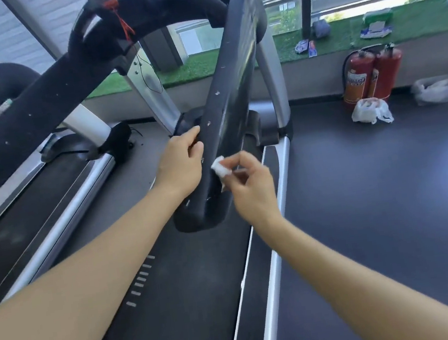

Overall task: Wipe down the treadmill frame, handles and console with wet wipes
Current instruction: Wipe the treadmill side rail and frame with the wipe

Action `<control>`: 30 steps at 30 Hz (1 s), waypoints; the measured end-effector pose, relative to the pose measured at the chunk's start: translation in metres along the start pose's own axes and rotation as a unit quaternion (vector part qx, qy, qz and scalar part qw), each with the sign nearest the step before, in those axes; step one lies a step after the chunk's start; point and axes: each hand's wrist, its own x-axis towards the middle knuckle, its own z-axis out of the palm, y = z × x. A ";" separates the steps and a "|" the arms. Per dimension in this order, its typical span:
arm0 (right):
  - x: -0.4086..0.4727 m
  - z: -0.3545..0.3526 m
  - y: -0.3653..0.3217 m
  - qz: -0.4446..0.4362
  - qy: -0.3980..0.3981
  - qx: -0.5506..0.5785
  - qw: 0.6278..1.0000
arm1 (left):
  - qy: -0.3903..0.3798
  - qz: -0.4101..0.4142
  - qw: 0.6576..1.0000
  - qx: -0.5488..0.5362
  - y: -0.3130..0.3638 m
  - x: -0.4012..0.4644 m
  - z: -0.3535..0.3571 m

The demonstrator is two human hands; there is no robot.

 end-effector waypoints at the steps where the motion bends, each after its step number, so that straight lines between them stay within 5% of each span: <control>1: -0.014 0.000 0.001 0.002 -0.014 0.003 1.000 | -0.001 0.010 1.000 0.005 -0.002 -0.003 0.001; 10: 0.051 -0.002 -0.013 0.001 0.040 -0.031 0.999 | 0.033 -0.014 0.998 -0.048 0.005 -0.014 0.004; 17: -0.029 0.006 0.005 0.000 -0.005 0.024 1.000 | 0.033 -0.024 0.997 -0.063 0.007 -0.015 0.004; 25: 0.027 0.000 0.013 0.037 0.068 0.047 0.996 | 0.038 -0.012 0.999 -0.036 0.010 -0.016 0.005; 30: -0.023 0.008 0.020 0.025 0.042 0.072 0.996 | 0.039 -0.017 0.999 -0.032 0.011 -0.016 0.004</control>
